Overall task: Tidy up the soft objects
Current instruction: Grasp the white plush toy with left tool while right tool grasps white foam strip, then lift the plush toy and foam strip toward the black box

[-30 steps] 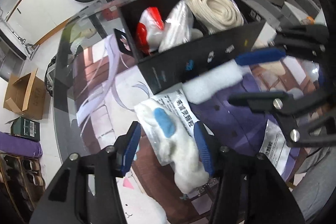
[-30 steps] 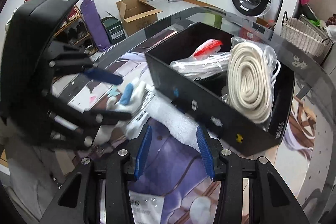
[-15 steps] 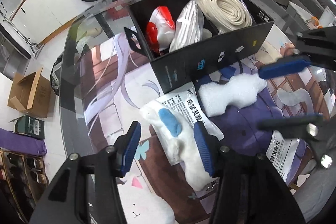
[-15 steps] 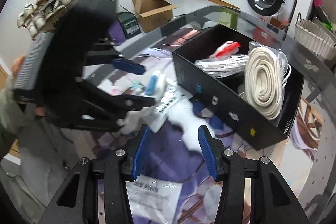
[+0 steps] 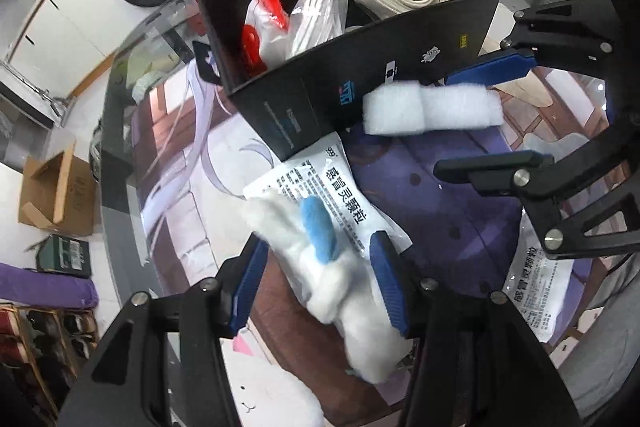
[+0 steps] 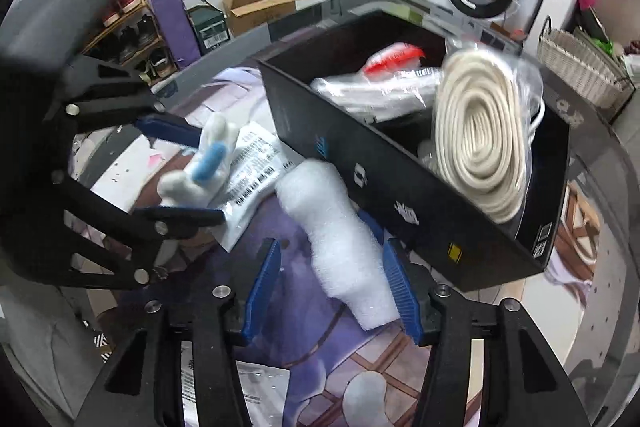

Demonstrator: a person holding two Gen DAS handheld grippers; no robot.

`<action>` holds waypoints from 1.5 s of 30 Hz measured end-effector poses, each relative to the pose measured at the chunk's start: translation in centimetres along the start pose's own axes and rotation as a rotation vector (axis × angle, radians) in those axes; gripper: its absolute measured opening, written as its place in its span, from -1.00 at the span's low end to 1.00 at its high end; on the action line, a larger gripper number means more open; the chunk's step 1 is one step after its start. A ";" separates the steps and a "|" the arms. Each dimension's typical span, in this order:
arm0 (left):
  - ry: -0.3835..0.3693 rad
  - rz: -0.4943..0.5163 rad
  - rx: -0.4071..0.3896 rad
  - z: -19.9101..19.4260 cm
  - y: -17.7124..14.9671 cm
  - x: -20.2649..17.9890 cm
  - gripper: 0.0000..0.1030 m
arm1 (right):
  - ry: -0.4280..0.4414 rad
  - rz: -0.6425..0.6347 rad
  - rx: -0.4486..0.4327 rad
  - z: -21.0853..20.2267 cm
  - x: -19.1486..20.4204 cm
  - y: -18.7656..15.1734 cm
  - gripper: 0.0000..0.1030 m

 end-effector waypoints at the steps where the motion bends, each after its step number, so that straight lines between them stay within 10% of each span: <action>1: 0.012 0.014 -0.004 -0.1 0.1 -0.2 -0.30 | -0.001 0.006 0.006 0.2 -0.1 -0.2 0.07; 7: 0.035 0.054 -0.039 -0.8 0.5 -0.7 -0.51 | 0.053 0.027 0.063 -0.1 0.3 -1.4 -0.52; 12: -0.013 0.005 -0.001 -0.6 0.1 -0.1 -0.40 | 0.097 0.024 0.086 -1.3 1.5 -2.3 -0.51; 15: -0.035 -0.021 0.021 -0.3 -0.3 0.3 0.09 | 0.083 0.031 0.090 -1.1 1.9 -2.5 -0.42; 23: -0.020 -0.010 0.030 -0.3 -1.5 0.3 0.06 | 0.059 0.034 0.107 0.0 1.3 -2.6 -0.38; 26: -0.011 0.011 0.024 -0.5 -1.4 -0.2 -0.34 | 0.052 0.037 0.102 0.1 1.1 -2.6 -0.39; 45: -0.063 -0.046 -0.162 -4.5 1.2 0.6 -0.39 | 0.031 0.018 -0.120 -5.0 1.0 -0.1 -0.58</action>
Point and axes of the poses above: each gripper's, at about its wrist camera, not at the fingertips, and z roughly the way its jaws point, x to its left, y to its top, the point moved 7 cm from there along z, roughly the way its jaws point, and after that the axes turned 7 degrees about -x, right-handed, at the moved point
